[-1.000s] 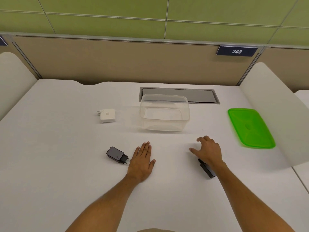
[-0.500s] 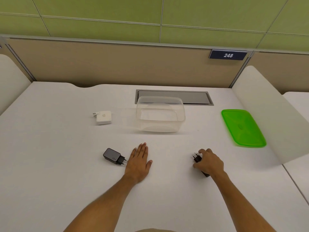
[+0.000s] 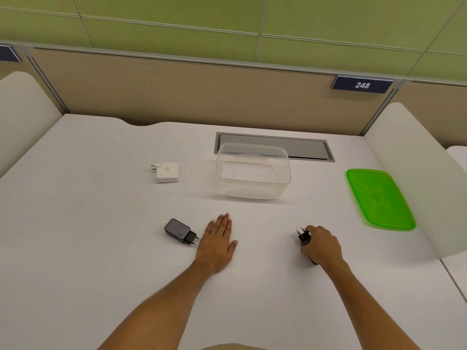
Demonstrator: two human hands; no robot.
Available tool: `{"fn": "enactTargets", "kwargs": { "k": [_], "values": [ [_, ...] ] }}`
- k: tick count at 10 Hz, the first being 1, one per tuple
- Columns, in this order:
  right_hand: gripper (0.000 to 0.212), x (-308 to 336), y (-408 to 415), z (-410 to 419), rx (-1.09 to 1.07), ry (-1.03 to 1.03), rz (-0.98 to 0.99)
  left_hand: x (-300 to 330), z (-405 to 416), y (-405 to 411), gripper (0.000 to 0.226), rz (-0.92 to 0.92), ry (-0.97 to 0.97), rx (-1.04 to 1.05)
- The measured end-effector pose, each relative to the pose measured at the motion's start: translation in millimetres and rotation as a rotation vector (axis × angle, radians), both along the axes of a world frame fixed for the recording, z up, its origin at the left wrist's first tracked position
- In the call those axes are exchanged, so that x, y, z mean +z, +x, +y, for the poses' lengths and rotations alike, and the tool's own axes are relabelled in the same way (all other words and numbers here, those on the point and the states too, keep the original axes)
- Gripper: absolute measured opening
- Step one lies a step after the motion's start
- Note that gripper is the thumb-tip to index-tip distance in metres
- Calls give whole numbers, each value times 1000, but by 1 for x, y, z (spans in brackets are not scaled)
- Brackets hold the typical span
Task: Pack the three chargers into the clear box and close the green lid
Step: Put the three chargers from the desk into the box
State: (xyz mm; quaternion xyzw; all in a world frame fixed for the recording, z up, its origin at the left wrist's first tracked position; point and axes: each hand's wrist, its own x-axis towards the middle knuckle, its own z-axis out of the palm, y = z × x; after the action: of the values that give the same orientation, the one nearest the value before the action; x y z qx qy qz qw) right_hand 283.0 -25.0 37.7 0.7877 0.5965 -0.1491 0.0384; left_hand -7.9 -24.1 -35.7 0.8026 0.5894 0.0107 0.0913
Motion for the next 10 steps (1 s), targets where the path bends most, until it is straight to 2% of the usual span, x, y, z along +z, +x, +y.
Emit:
{"fn": "enactTargets", "kwargs": {
  "k": [2,5,8,10],
  "values": [
    [39,35,-28,36,87,166,57,0,0,0,66,-2,3,3],
    [30,96,-88,106,251,406,118,1,0,-1,66,-22,8,1],
    [27,97,-113,162,341,420,38,2,0,-1,66,-23,17,1],
    [31,76,-116,188,321,275,-43,2,0,-1,66,-21,5,0]
  ]
}}
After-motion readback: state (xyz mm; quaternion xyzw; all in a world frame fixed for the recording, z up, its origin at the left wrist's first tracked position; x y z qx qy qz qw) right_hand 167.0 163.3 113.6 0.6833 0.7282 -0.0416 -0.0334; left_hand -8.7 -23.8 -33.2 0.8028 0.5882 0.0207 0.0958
